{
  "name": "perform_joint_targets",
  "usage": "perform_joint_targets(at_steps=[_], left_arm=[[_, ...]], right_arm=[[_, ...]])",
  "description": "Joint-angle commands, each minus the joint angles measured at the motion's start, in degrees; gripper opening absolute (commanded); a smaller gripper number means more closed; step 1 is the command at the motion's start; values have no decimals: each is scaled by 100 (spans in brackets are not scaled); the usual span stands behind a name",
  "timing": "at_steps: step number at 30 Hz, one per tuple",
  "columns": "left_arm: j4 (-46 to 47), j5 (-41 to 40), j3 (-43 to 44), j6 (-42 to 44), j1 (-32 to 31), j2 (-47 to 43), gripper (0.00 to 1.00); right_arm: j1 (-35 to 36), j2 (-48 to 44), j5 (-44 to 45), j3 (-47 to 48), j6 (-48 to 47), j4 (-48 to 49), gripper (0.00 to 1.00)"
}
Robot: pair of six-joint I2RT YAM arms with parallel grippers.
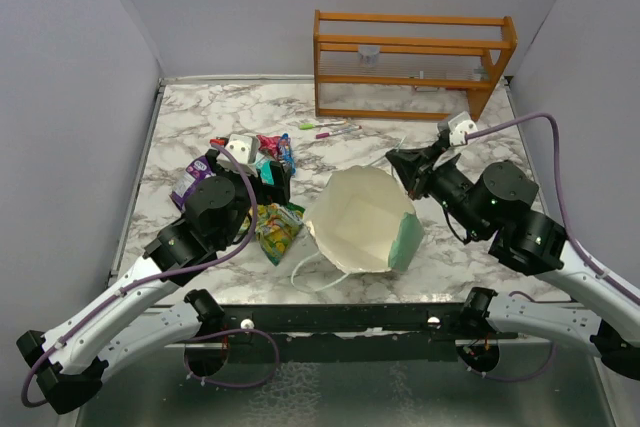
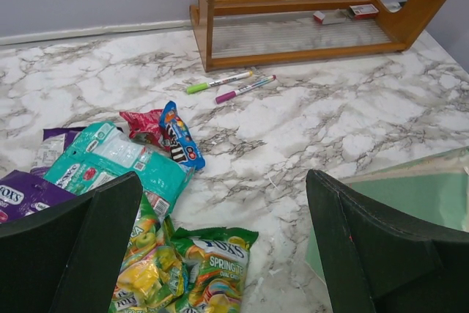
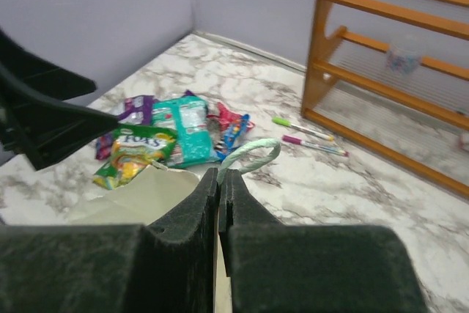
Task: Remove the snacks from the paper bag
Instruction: Adjust the paper bag at the center of the board, then reset both arms
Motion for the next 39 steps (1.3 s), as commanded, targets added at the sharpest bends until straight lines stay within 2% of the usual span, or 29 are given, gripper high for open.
perform_joint_targets(at_steps=[1,5,8,11,15,20,25,29,37,39], left_arm=[[37,-89,224,37,5,-60,97],[-64,-78,226,-5,5,-120,97],[-60,-69,211,-17,7,-145,97],[-82,-41,245,-34,6,-145,97],[-87,-31,248,-46,5,-161,97],[-80,-9,250,-72,9,-175,97],[-116,10,314,-98,7,-129,97],[-165,-19,350,-104,7,-156,97],[-430,-320,902,409,7,-110,97],[-447,-366,1061,543,6,-140,97]], right_arm=[[29,214,1787,-176,233,-127,2],[14,183,2994,-642,164,113,2],[-88,51,3302,-978,50,279,2],[-164,55,3563,-1053,175,-47,2],[-165,-186,3331,-1218,228,-137,3],[-165,-460,2619,-1331,90,161,11],[-165,-314,2209,-1140,-36,147,30],[-165,-283,2143,-979,-60,-43,41],[-165,-747,1770,-697,-217,-506,82],[-165,-866,1787,-599,-231,-620,100]])
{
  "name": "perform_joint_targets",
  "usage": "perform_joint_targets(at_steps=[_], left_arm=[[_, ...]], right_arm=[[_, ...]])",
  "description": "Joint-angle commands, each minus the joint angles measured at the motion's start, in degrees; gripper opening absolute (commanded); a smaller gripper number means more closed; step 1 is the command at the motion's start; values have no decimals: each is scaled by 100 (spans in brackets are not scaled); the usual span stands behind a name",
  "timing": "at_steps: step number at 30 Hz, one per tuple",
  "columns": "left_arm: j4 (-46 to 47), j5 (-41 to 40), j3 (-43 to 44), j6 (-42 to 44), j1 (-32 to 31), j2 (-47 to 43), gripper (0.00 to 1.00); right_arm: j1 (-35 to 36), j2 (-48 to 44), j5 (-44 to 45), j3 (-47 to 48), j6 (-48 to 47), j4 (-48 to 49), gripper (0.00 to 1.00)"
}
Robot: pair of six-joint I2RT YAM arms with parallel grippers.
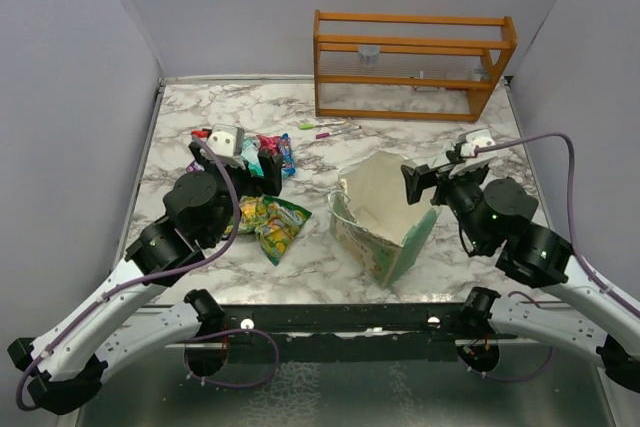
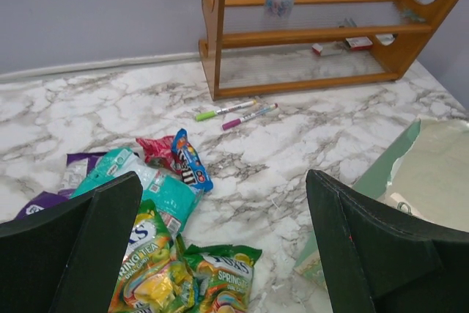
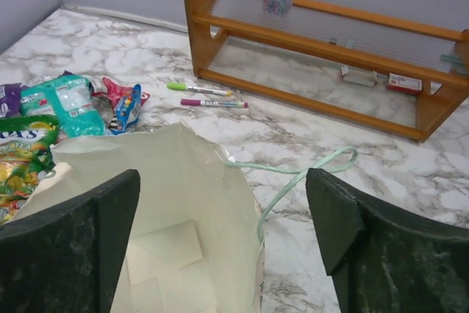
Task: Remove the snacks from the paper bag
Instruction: Reset both arms
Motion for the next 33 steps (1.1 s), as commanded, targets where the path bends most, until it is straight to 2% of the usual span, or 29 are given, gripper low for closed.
perform_joint_targets(at_steps=[1,8,13,17,25,30,33], left_arm=[[-81,-297,536,447,6,-103,97],[-136,-337,1280,912,7,-81,97],[-150,-161,2128,1265,10,-47,97],[-82,28,2658,1441,11,-118,98],[-105,7,2995,1544,8,-297,98],[-114,-50,2961,1560,10,-365,98],[-150,-63,2988,1538,7,-348,98]], right_arm=[[-12,-333,-202,392,-120,-348,100],[-12,-513,10,1231,-172,-663,99],[-12,-672,401,1703,-523,-6,99],[-12,-870,299,1760,-872,573,99],[-12,-1120,499,1686,-1149,1205,99],[-12,-1027,618,1796,-1132,1093,99],[-12,-1069,314,1791,-1373,909,99]])
